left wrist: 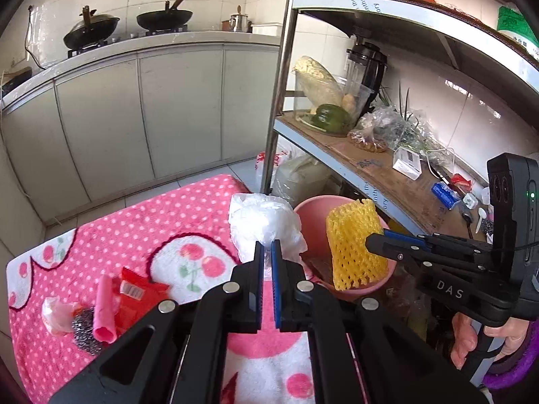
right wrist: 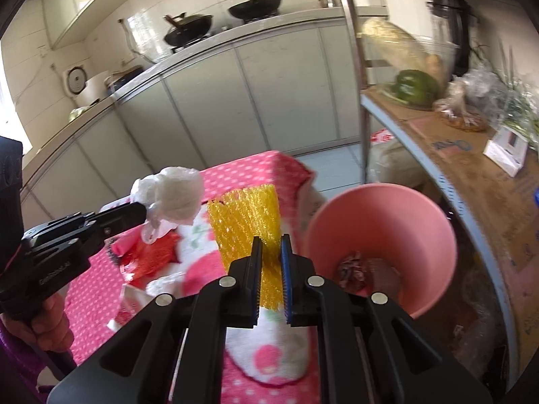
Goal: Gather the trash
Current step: 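Carry the white bag and yellow net over the pink bucket, then open both tools to drop the white bag and yellow net into the bucket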
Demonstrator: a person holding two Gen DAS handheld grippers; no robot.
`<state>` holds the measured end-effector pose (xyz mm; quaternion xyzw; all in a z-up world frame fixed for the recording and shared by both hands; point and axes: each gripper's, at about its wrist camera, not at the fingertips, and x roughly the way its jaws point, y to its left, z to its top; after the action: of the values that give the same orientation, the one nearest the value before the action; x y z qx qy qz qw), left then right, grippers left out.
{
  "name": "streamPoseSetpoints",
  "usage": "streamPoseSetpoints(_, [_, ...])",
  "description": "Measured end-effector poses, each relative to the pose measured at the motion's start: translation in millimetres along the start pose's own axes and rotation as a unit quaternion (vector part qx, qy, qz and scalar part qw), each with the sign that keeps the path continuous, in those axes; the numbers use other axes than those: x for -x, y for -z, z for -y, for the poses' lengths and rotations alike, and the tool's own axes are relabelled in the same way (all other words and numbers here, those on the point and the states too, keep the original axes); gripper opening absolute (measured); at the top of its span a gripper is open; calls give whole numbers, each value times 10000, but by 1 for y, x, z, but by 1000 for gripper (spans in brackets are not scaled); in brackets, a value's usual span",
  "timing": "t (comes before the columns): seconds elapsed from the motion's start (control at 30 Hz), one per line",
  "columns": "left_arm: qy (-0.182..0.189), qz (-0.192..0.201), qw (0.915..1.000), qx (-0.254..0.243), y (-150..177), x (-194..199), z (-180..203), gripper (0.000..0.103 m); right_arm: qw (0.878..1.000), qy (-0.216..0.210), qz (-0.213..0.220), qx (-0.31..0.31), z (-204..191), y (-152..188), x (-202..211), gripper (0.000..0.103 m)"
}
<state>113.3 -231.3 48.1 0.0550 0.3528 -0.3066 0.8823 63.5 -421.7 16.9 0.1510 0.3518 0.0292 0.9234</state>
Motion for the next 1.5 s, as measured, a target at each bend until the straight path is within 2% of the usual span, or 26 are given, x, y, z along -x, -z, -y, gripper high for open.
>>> streamPoseSetpoints(0.2, [488,-212,9986,-68,-9,-31,28,4,9974,612,55,-386,46,1,-2,11])
streamPoseSetpoints(0.4, [827,-532,9951,-34,-11,-67,53,4,9935,979,-99,-571,75,12,-15,11])
streamPoseSetpoints(0.63, [860,-915,9920,-131,2,-106,73,4,9909,1176,-265,-599,86,26,-32,11])
streamPoseSetpoints(0.87, [695,-1264,9894,-170,15,-142,78,4,9883,1332,-348,-664,94,34,-44,11])
streamPoseSetpoints(1.13, [647,-1488,9866,-180,25,-159,80,5,9859,1421,-402,-783,103,37,-50,11])
streamPoseSetpoints(1.2, [640,-1519,9862,-147,25,-161,81,6,9854,1441,-439,-793,104,38,-51,14])
streamPoseSetpoints(1.37, [734,-1588,9846,38,25,-160,77,9,9844,1472,-446,-854,107,39,-50,28])
streamPoseSetpoints(1.5, [803,-1599,9837,181,23,-157,73,11,9850,1440,-411,-859,107,38,-47,29])
